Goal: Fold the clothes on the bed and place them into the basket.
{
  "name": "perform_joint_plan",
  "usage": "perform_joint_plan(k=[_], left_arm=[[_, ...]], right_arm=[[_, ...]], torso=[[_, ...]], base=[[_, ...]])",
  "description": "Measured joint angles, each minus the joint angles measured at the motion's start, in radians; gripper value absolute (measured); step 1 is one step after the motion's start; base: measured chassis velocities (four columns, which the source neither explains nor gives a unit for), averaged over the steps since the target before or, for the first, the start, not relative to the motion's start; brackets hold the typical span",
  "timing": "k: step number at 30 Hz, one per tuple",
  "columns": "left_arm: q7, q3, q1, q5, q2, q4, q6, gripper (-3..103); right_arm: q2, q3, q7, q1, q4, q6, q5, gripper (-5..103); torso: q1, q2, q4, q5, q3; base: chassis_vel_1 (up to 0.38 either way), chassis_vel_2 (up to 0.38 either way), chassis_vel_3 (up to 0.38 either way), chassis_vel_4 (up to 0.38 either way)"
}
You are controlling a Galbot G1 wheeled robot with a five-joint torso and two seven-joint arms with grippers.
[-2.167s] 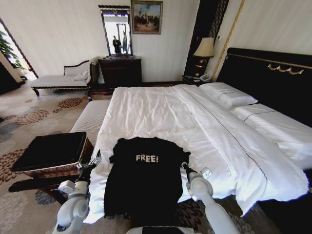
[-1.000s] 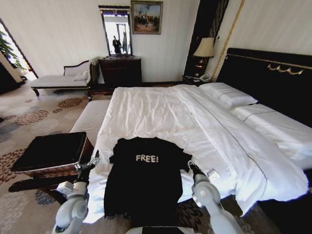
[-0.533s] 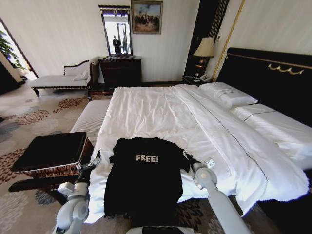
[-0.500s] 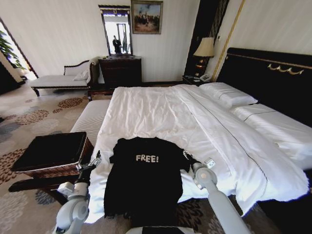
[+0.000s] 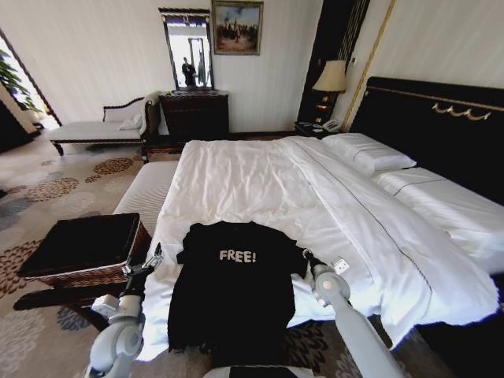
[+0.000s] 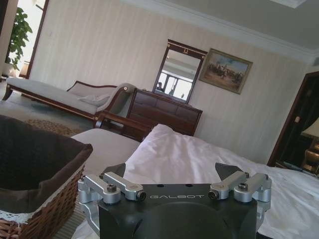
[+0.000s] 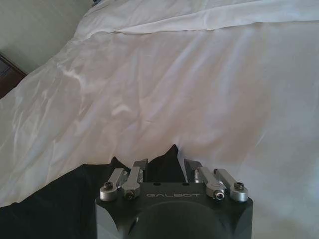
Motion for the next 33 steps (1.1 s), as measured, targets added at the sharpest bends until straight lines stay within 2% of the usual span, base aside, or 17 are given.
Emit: perform_joint_plan(k=[1,4,7,9,10,11,13,14,16,17,19,22,25,29,31,33], left_arm=[[0.0,0.0,0.0,0.0,0.0,0.0,0.0,100],[0.0,0.001,0.002,0.0,0.0,-0.002,0.0,100],[0.0,0.001,0.003,0.0,0.001,-0.003,0.0,100],[0.0,0.001,0.005,0.0,0.001,-0.003,0.0,100],[0.0,0.001,0.005,0.0,0.001,-0.003,0.0,100],[0.0,0.001,0.006,0.0,0.002,-0.004,-0.001,100],[0.0,-0.001,0.008,0.0,0.003,-0.004,-0.002,100],[0.0,-0.003,0.009,0.0,0.004,-0.004,-0.004,100],[0.0,-0.003,0.01,0.0,0.005,-0.004,-0.004,100],[0.0,-0.004,0.011,-0.001,0.005,-0.004,-0.005,100],[0.0,-0.005,0.011,-0.001,0.006,-0.004,-0.005,100],[0.0,-0.005,0.01,-0.002,0.007,-0.005,-0.006,100],[-0.001,-0.004,0.009,-0.002,0.008,-0.006,-0.006,100],[-0.001,0.0,0.009,0.001,0.006,-0.008,-0.005,100],[-0.001,0.001,0.009,0.002,0.005,-0.009,-0.005,100],[-0.001,0.001,0.01,0.003,0.004,-0.011,-0.004,100]], right_arm=[[0.0,0.0,0.0,0.0,0.0,0.0,0.0,40],[0.004,-0.001,0.0,0.004,-0.013,-0.002,0.002,56],[0.009,-0.006,-0.001,0.014,-0.023,-0.003,0.008,61],[0.015,-0.011,-0.003,0.024,-0.035,-0.003,0.009,73],[0.015,-0.011,-0.003,0.024,-0.035,-0.003,0.009,73],[0.016,-0.014,-0.003,0.027,-0.039,-0.003,0.008,79],[0.019,-0.017,-0.004,0.03,-0.044,-0.002,0.005,77],[0.02,-0.018,-0.005,0.031,-0.048,-0.001,0.001,65],[0.02,-0.019,-0.005,0.032,-0.05,0.0,-0.002,65],[0.02,-0.019,-0.006,0.033,-0.055,0.003,-0.008,54],[0.02,-0.02,-0.006,0.035,-0.058,0.005,-0.01,54],[0.02,-0.021,-0.007,0.044,-0.07,0.007,-0.014,38],[0.02,-0.024,-0.007,0.054,-0.08,0.008,-0.015,33],[0.017,-0.027,-0.006,0.064,-0.091,0.01,-0.019,12],[0.014,-0.027,-0.007,0.063,-0.088,0.01,-0.019,12],[0.009,-0.022,-0.007,0.054,-0.073,0.011,-0.02,1]], torso=[[0.0,0.0,0.0,0.0,0.0],[0.0,0.0,0.0,0.0,0.0],[0.0,0.0,0.0001,0.0001,0.0],[0.0,0.0,0.0001,0.0,0.0],[0.0,0.0,0.0001,0.0,0.0],[0.0,0.0,0.0002,0.0,0.0],[0.0,0.0,0.0001,0.0,0.0],[0.0,0.0,0.0001,0.0,0.0],[0.0,0.0,0.0,0.0,0.0],[0.0,0.0,0.0001,0.0,0.0],[0.0,0.0,0.0001,0.0,0.0],[0.0,0.0,0.0001,0.0,0.0],[0.0,0.0,0.0,0.0,0.0],[0.0,0.0,0.0001,0.0,0.0],[0.0,0.0,0.0001,0.0001,0.0],[0.0,0.0,0.0,0.0,0.0]], base=[[0.0,0.0,0.0,0.0],[0.0,0.0,0.0,0.0],[0.0,0.0,0.0,0.0],[0.0,0.0,0.0,0.0],[0.0,0.0,0.0,0.0],[0.0,0.0,0.0,0.0],[0.0,0.0,0.0,0.0],[0.0,0.0,0.0,0.0],[0.0,0.0,0.0,0.0],[0.0,0.0,0.0,0.0],[0.0,0.0,0.0,0.0],[0.0,0.0,0.0,0.0],[0.0,0.0,0.0,0.0],[0.0,0.0,0.0,0.0],[0.0,0.0,0.0,0.0],[0.0,0.0,0.0,0.0]])
